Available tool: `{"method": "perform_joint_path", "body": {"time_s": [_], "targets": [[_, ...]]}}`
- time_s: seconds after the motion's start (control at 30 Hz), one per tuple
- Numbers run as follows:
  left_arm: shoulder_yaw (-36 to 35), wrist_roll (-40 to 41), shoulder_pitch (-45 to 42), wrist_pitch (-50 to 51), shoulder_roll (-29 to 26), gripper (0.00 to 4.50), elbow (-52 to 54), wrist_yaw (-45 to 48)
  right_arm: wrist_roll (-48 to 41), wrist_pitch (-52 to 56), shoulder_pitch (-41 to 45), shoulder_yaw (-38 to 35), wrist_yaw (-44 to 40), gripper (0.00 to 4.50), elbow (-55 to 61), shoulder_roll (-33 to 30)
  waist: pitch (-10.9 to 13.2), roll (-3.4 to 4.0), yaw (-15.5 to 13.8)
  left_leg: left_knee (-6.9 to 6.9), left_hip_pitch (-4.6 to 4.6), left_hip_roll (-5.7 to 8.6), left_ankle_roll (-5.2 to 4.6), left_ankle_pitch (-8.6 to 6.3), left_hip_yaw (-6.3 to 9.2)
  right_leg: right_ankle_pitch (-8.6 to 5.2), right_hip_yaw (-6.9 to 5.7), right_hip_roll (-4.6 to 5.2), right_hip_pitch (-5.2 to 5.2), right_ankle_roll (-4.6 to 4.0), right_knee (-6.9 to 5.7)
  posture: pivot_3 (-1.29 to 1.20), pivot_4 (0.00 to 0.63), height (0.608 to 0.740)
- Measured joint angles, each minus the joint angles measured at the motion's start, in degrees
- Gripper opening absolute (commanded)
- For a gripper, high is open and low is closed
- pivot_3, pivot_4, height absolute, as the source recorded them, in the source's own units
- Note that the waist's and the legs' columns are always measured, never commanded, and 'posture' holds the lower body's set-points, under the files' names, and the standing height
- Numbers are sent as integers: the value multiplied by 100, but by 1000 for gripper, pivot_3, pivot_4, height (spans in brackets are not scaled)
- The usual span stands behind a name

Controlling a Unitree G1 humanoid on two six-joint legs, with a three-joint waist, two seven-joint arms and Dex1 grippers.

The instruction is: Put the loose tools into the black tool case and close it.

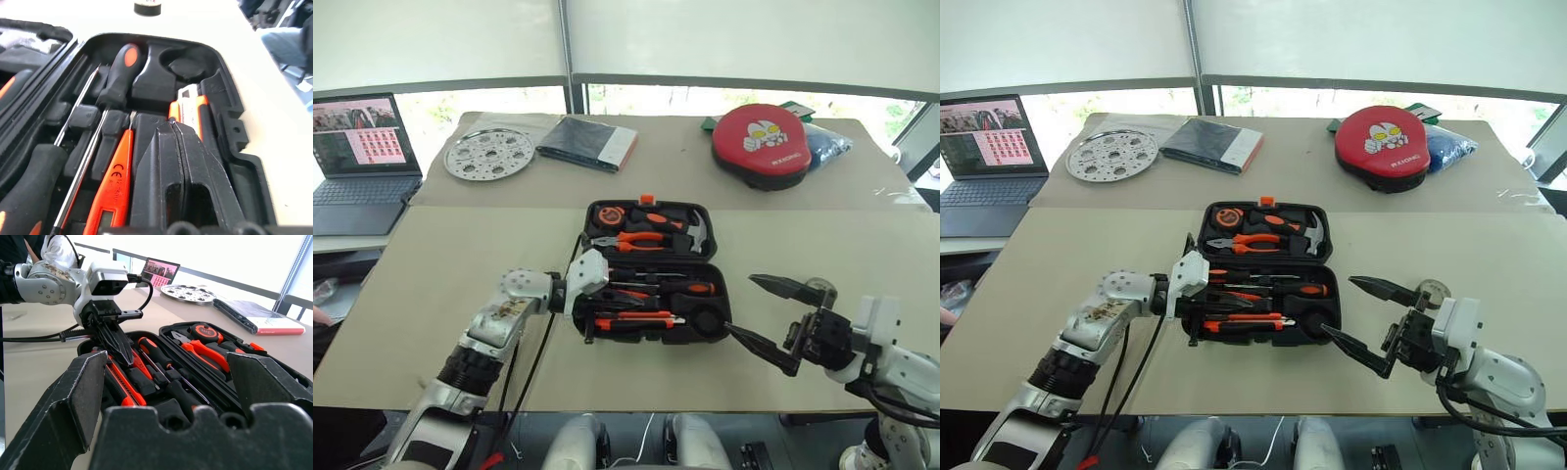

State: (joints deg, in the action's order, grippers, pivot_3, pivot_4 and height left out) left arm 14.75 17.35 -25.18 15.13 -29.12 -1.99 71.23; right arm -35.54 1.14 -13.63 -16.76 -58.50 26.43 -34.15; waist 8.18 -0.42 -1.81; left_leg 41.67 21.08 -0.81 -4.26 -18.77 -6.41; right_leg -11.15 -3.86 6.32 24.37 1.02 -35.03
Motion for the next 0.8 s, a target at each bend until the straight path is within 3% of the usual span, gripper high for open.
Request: {"method": "perform_joint_path", "body": {"time_s": [0.8], "targets": [[394,-201,28,70,-244,53,258,224,48,-18,-61,11,-18,4500,-14,53,2,-3,48,-1,0,1,-7,-4,0,-2,2,2,-4,4,6,0,150,740]]}}
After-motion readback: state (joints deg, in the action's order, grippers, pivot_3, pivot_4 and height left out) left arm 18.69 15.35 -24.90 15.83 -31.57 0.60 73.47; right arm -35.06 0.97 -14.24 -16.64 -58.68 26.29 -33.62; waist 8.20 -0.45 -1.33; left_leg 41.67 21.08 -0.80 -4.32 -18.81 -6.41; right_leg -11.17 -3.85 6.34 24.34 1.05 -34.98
